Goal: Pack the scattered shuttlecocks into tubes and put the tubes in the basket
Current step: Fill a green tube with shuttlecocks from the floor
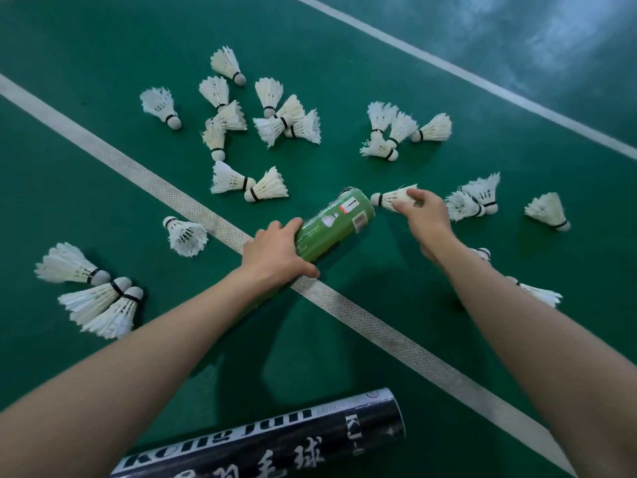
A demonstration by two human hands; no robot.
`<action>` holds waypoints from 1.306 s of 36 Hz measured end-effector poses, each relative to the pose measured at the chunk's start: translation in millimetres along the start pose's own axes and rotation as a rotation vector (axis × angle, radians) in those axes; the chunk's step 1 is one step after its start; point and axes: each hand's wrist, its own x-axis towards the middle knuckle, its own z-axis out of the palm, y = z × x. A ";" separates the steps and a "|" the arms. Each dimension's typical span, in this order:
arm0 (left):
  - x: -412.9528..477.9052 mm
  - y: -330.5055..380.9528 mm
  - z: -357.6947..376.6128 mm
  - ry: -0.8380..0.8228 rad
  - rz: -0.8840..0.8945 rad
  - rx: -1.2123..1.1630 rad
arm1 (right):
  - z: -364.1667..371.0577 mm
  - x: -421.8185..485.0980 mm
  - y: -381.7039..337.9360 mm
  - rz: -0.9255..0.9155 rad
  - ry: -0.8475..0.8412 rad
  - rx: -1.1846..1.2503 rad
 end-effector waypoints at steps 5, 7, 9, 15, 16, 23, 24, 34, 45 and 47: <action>-25.9 1.6 -3.2 0.022 0.031 0.100 | -25.4 -34.5 -3.0 -0.076 0.099 0.004; -37.9 3.8 -5.8 0.034 0.045 0.119 | -34.5 -49.7 -10.0 -0.127 0.163 0.024; -51.7 7.7 -10.8 0.055 0.059 0.121 | -41.6 -67.6 -21.8 -0.174 0.176 0.045; -105.8 31.9 -41.6 0.138 0.170 0.026 | -62.6 -136.5 -71.9 -0.353 0.000 0.046; -116.3 35.6 -50.0 0.143 0.190 0.007 | -69.5 -149.2 -82.3 -0.383 0.002 0.044; -204.9 42.1 -116.0 0.237 0.352 -0.069 | -128.4 -245.4 -139.2 -0.504 0.096 0.089; -218.0 42.7 -123.2 0.249 0.375 -0.081 | -133.9 -263.1 -144.8 -0.539 0.105 0.054; -334.2 66.9 -158.7 0.294 0.437 -0.175 | -161.4 -417.6 -169.0 -0.838 0.140 -0.167; -380.2 72.4 -148.7 0.524 0.533 0.083 | -178.0 -478.6 -146.3 -0.588 -0.257 -0.166; -375.7 70.4 -144.9 0.550 0.526 0.088 | -179.9 -470.0 -145.9 -0.552 -0.321 -0.120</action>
